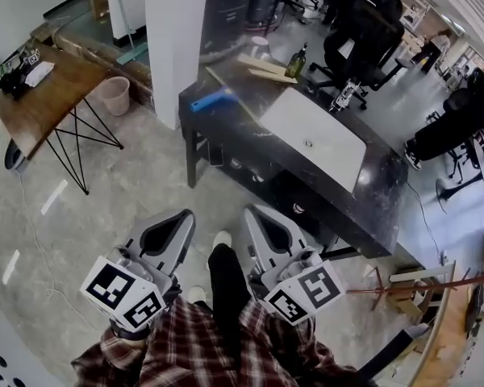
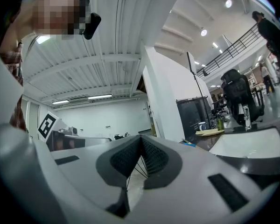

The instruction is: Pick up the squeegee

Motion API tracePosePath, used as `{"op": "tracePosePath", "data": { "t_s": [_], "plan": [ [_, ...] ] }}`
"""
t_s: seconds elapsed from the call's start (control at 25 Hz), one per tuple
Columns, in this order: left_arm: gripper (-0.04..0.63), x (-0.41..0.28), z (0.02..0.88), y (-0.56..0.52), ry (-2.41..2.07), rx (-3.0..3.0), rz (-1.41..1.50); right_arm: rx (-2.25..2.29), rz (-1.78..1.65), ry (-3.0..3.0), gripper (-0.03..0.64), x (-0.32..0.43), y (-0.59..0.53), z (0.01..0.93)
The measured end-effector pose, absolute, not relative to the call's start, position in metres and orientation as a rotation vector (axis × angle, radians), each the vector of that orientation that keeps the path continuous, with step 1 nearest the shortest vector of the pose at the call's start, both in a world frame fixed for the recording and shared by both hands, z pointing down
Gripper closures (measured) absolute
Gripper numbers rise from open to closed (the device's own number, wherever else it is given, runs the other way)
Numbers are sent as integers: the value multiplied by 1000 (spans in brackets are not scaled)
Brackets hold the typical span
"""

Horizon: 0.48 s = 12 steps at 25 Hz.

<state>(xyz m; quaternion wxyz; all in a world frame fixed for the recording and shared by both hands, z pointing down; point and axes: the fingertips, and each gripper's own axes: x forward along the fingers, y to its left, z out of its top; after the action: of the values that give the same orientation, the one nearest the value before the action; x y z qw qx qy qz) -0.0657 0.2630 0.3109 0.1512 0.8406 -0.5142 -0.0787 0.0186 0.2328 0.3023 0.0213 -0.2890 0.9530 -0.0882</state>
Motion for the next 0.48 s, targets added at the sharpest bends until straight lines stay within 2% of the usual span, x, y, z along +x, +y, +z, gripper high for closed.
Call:
{"op": "tracePosePath", "data": {
  "t_s": [0.48],
  "plan": [
    [586, -80, 286, 79, -1531, 2433, -202, -787, -251, 2925, 604, -3, 47, 274]
  ]
}}
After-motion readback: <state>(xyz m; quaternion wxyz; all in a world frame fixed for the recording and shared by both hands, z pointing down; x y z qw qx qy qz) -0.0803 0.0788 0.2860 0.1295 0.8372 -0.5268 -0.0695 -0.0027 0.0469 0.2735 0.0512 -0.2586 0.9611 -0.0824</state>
